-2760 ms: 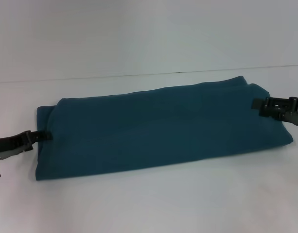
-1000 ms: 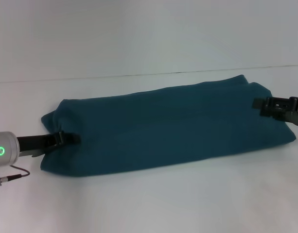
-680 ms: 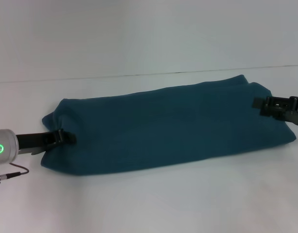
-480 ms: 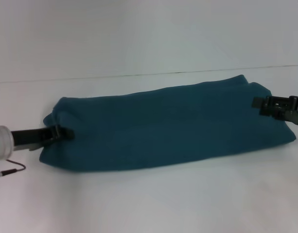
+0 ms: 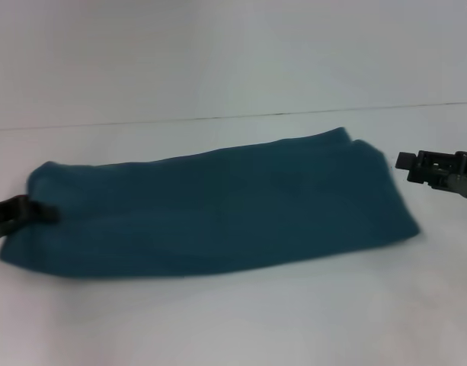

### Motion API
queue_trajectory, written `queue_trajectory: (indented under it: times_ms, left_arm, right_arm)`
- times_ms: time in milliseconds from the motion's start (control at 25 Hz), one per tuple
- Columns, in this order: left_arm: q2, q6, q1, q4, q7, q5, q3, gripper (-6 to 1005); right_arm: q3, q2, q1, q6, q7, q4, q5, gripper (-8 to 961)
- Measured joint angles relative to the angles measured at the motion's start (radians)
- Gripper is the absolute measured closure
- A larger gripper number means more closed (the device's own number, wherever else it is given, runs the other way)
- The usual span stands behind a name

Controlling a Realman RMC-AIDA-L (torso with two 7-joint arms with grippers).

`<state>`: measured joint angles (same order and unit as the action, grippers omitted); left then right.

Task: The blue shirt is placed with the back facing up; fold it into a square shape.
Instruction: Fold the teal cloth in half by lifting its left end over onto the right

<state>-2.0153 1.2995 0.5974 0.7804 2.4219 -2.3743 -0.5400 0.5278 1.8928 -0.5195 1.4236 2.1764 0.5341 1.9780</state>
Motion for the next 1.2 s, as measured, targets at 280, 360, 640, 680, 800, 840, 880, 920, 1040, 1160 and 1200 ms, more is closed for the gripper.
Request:
queue_trajectory:
  times_ms: [280, 360, 640, 680, 800, 840, 880, 920, 1040, 1160, 1200]
  left_arm:
    - [0.023, 0.005, 0.014, 0.049, 0.036, -0.212, 0.074, 884]
    - [0.027, 0.001, 0.016, 0.054, 0.037, -0.237, 0.09, 884]
    - [0.031, -0.014, 0.027, 0.082, 0.059, -0.316, 0.091, 885]
    - [0.029, -0.014, 0.028, 0.093, 0.057, -0.32, 0.081, 885]
    - [0.006, -0.019, 0.024, 0.154, 0.027, -0.321, 0.026, 885]
    - [-0.004, -0.021, 0.021, 0.18, 0.016, -0.321, 0.005, 885]
    - [-0.027, -0.025, 0.012, 0.237, -0.003, -0.321, -0.039, 885]
    - [-0.034, -0.026, 0.009, 0.256, -0.004, -0.321, -0.054, 885]
    - [-0.048, -0.018, 0.007, 0.316, -0.006, -0.322, -0.105, 885]
    - [-0.054, -0.001, 0.013, 0.377, -0.001, -0.322, -0.15, 885]
    - [-0.057, 0.008, 0.015, 0.407, 0.003, -0.321, -0.171, 885]
  right_arm:
    - [-0.002, 0.002, 0.001, -0.001, 0.0, 0.0, -0.001, 339]
    - [-0.002, 0.002, 0.001, -0.001, -0.001, 0.002, -0.001, 339]
    - [-0.002, 0.002, -0.004, -0.001, -0.006, 0.003, 0.003, 340]
    - [-0.002, 0.002, -0.004, -0.001, -0.007, 0.002, 0.003, 340]
    - [-0.002, 0.002, -0.002, -0.001, -0.008, 0.002, 0.004, 340]
    - [-0.002, 0.002, -0.002, -0.001, -0.008, 0.003, 0.005, 340]
    - [-0.002, 0.002, -0.001, -0.001, -0.008, 0.003, 0.005, 340]
    - [-0.002, 0.002, 0.0, -0.001, -0.008, 0.004, 0.005, 340]
    - [-0.002, 0.003, -0.003, -0.005, -0.009, 0.004, 0.005, 340]
    - [0.001, 0.003, -0.009, -0.008, -0.01, 0.005, 0.005, 340]
    - [0.002, 0.003, -0.01, -0.01, -0.01, 0.006, 0.006, 340]
